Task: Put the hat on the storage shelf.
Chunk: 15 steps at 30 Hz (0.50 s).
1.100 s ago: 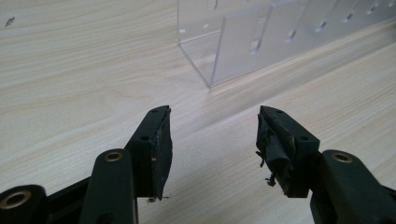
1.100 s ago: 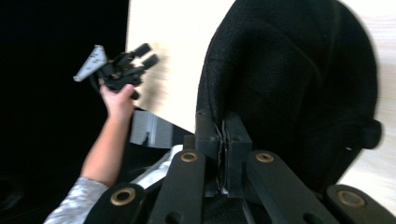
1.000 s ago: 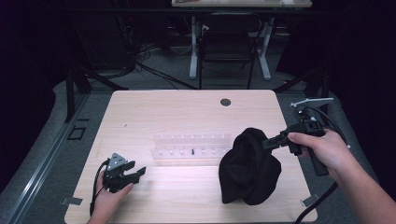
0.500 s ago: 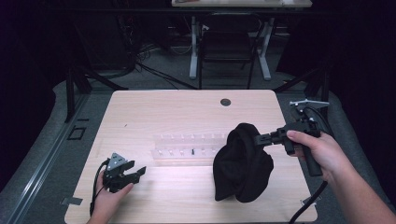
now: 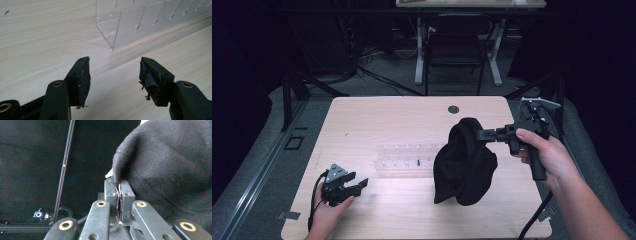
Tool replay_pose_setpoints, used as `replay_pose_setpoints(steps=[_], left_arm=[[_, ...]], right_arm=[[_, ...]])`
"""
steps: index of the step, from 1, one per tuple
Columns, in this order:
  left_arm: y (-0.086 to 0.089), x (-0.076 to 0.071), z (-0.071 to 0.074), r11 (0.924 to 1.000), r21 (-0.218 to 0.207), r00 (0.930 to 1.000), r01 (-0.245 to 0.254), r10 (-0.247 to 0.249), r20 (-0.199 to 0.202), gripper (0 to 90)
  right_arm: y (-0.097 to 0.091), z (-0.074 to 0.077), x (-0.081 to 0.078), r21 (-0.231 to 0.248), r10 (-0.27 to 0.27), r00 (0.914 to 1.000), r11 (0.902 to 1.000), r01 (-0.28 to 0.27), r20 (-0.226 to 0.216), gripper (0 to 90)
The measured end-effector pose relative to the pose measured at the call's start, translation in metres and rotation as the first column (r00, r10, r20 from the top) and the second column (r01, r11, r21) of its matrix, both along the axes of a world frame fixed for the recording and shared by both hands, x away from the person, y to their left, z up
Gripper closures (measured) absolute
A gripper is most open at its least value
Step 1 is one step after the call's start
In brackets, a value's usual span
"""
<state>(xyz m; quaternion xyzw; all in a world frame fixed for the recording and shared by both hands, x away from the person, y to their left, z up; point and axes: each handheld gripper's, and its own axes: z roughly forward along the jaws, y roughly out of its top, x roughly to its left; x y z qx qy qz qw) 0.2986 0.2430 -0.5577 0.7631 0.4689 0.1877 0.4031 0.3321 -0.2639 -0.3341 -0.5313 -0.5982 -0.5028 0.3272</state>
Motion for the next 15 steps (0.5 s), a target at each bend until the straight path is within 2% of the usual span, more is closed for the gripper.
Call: replay_pose_setpoints(steps=[7,11,15], left_arm=[[0.0,0.001,0.0,1.0,0.001,1.0,-0.003,0.003,-0.003,41.6],[0.0,0.001,0.0,1.0,-0.001,1.0,-0.004,0.004,-0.003,41.6],[0.0,0.001,0.0,1.0,0.0,1.0,-0.003,0.003,-0.002,41.6]], right_arm=[[0.008,0.007,0.006,0.023,-0.037,0.9982,0.9991,0.036,0.048,87.8],[0.014,0.011,0.009,0.014,-0.07,0.9948,0.9975,0.069,0.074,87.8],[0.019,0.01,0.014,0.02,-0.082,0.9925,0.9965,0.081,0.09,87.9]])
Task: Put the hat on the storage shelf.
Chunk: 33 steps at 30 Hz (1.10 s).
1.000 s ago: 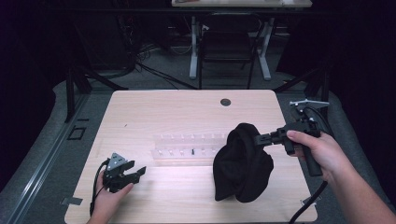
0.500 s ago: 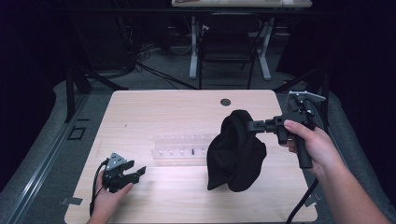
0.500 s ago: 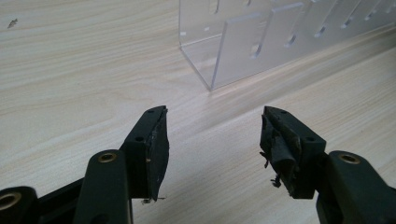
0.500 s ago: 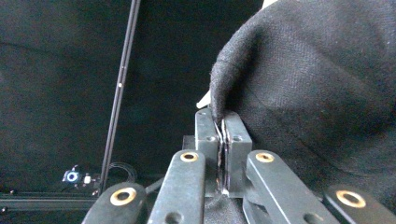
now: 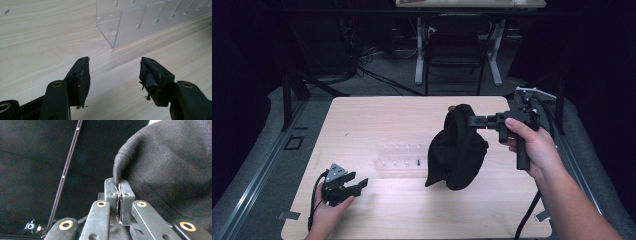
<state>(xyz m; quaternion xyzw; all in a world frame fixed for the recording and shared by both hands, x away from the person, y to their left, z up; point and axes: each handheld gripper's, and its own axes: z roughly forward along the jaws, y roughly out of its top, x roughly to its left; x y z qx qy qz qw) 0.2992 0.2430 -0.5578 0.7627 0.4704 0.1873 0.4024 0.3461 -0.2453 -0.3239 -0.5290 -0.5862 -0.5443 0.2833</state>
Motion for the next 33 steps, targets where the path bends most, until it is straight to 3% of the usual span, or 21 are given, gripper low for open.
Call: replay_pose_setpoints(steps=[6,21,25,33], left_arm=[[0.0,0.0,0.0,1.0,0.0,1.0,-0.002,0.002,0.002,41.6],[0.0,0.001,0.0,1.0,-0.003,1.0,-0.002,0.002,0.001,41.6],[0.0,0.0,0.001,1.0,-0.006,1.0,-0.001,0.001,0.002,41.7],[0.001,0.001,0.001,1.0,-0.005,1.0,0.002,-0.002,0.002,41.7]], right_arm=[[0.005,-0.004,0.008,0.003,-0.015,0.9997,0.9999,0.015,0.02,88.0],[0.02,-0.012,0.035,0.073,-0.019,0.9998,0.9972,0.018,0.011,87.9],[0.024,-0.013,0.042,0.064,-0.02,0.9997,0.9978,0.019,0.016,87.9],[0.028,-0.022,0.058,0.099,-0.005,1.0,0.9951,0.005,-0.005,87.9]])
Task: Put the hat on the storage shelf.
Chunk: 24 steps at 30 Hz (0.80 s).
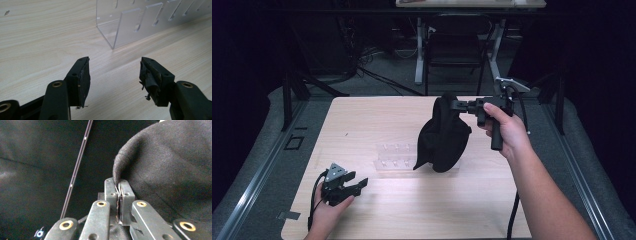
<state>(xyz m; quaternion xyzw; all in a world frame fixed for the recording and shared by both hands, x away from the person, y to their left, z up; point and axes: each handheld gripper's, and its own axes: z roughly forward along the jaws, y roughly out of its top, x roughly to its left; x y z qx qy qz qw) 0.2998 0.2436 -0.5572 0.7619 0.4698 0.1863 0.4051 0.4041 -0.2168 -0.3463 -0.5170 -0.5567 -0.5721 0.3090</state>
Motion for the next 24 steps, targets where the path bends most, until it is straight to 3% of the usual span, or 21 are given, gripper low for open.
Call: replay_pose_setpoints(steps=[10,17,21,24], left_arm=[[0.0,0.0,0.0,1.0,-0.001,1.0,0.0,0.0,0.001,41.7],[0.0,0.0,0.0,1.0,-0.001,1.0,0.002,-0.002,0.002,41.7],[0.0,0.0,0.0,1.0,0.003,1.0,0.004,-0.004,0.002,41.7],[0.0,0.0,0.0,1.0,0.005,1.0,0.006,-0.006,0.0,41.7]], right_arm=[[0.004,-0.008,0.015,0.005,0.018,0.9998,0.9998,-0.018,0.005,87.9],[0.008,-0.004,0.021,0.019,0.008,0.9999,0.9998,-0.008,0.011,87.8],[0.012,-0.005,0.022,-0.01,0.016,0.9998,0.9998,-0.016,0.009,87.7],[0.015,-0.007,0.022,0.011,0.025,0.9997,0.9996,-0.025,0.007,87.5]])
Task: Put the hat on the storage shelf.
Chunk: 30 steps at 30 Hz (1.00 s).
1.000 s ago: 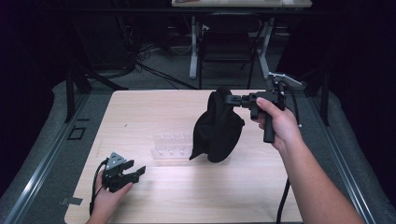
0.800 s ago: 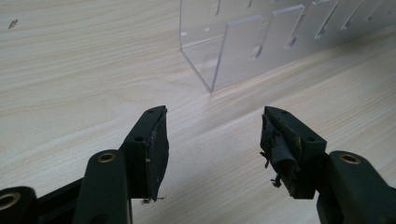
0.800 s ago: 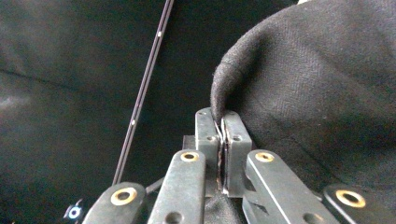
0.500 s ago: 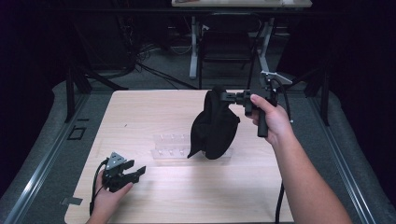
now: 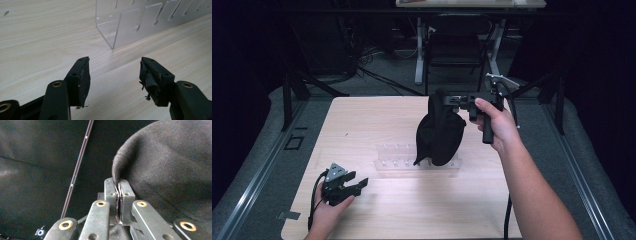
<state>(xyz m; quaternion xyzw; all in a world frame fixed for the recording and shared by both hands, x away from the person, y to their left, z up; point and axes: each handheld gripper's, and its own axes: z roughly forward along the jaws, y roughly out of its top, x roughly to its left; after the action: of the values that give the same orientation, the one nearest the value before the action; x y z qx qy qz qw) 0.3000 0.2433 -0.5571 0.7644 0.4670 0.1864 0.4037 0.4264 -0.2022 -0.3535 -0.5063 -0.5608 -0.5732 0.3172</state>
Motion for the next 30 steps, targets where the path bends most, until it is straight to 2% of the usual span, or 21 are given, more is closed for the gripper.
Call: replay_pose_setpoints(steps=[6,9,16,21,22,25,30], left_arm=[[-0.002,0.0,0.001,1.0,0.001,1.0,0.005,-0.005,-0.001,41.9],[-0.004,-0.001,0.002,0.9999,-0.012,0.9999,0.01,-0.009,0.012,42.5],[-0.019,-0.003,0.015,0.9974,-0.023,0.9967,0.068,-0.067,0.047,43.1],[-0.032,-0.003,0.029,0.9911,-0.069,0.991,0.114,-0.108,0.079,44.0],[-0.034,-0.003,0.031,0.9902,-0.067,0.9896,0.123,-0.117,0.084,44.8],[-0.046,0.0,0.041,0.9899,-0.017,0.9829,0.141,-0.137,0.123,45.6],[-0.066,0.007,0.051,0.9834,-0.008,0.9758,0.181,-0.179,0.125,50.0]], right_arm=[[0.009,0.001,-0.004,0.003,0.018,0.9998,0.9998,-0.018,-0.005,87.2],[0.015,0.001,-0.006,0.0,0.026,0.9997,0.9997,-0.026,-0.004,87.2],[0.018,-0.006,-0.006,0.04,0.002,0.9997,0.9992,-0.001,-0.024,87.1],[0.015,-0.007,-0.005,0.044,-0.007,0.9995,0.999,0.008,-0.029,87.0],[0.016,-0.007,-0.005,0.045,-0.013,0.9994,0.9989,0.014,-0.031,86.9],[0.015,-0.007,-0.005,0.045,-0.025,0.9991,0.9987,0.026,-0.036,86.8],[0.017,-0.008,-0.006,0.048,-0.03,0.9989,0.9983,0.032,-0.037,86.6]])
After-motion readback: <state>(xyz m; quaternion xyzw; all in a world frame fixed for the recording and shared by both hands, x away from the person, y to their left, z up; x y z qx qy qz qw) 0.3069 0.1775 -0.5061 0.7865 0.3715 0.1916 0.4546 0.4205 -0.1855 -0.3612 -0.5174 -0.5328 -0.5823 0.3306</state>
